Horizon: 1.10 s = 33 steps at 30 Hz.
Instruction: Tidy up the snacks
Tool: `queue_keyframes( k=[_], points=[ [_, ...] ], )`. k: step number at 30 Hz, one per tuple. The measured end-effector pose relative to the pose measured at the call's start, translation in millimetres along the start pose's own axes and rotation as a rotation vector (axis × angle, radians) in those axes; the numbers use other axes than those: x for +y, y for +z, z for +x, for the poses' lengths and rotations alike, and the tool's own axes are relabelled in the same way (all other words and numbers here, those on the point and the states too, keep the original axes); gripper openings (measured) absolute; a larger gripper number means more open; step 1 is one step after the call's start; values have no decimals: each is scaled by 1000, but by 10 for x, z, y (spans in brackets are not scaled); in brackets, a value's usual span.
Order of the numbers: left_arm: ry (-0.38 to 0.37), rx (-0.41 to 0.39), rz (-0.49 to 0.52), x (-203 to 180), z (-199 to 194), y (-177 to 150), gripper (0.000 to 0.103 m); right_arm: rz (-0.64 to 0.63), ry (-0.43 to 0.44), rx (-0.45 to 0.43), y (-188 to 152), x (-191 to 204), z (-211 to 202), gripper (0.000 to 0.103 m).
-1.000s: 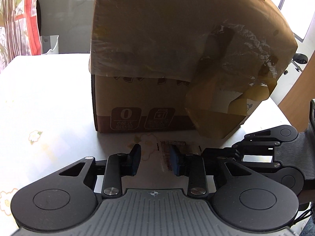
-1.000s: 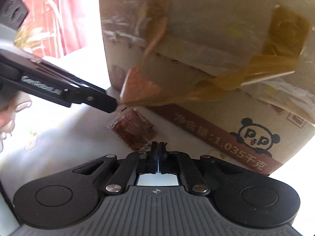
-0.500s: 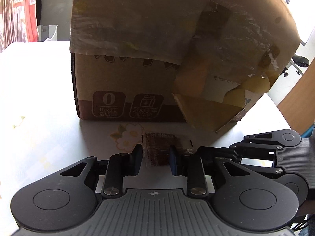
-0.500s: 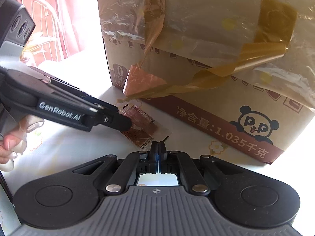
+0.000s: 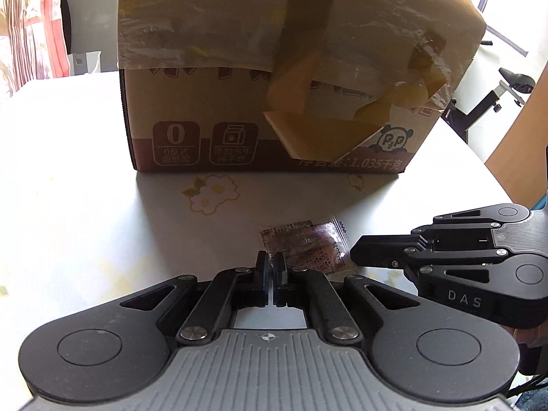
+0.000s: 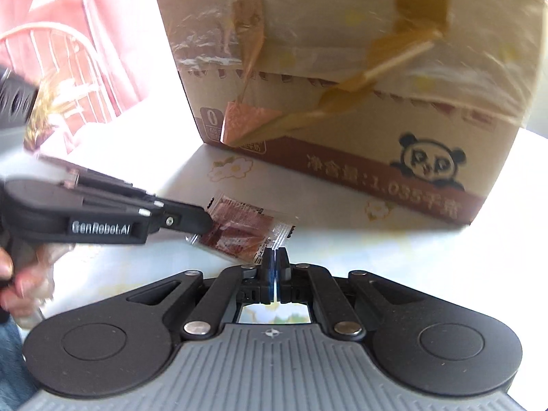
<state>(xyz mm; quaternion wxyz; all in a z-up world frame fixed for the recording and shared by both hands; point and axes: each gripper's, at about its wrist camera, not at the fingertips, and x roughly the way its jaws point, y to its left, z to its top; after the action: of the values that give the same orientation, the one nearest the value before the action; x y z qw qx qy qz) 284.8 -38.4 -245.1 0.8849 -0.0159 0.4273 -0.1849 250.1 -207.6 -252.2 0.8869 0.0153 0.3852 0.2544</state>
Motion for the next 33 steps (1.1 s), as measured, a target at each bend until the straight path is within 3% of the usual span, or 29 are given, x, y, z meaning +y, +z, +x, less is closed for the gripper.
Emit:
queue_keyframes(
  k=[2,4,17,21,33],
  points=[
    [8,-3,-9,-15,15,-20,3,39,-8,-8,-20,-31,-38,9],
    [17,-6,-10,-54,68,-13,3,85,1,-14,-20,-72,-56,20],
    [32,-38,-42,-82,-44,-100,3,256,48,-26,-13,-180,1,24],
    [31,-38,-56,-52,-82,-122,2,251,34,-51,-19,-163,-33,4],
    [40,-117,-39,-118,-396,-46,1,195,59,-163,85,-67,-308,1]
  ],
)
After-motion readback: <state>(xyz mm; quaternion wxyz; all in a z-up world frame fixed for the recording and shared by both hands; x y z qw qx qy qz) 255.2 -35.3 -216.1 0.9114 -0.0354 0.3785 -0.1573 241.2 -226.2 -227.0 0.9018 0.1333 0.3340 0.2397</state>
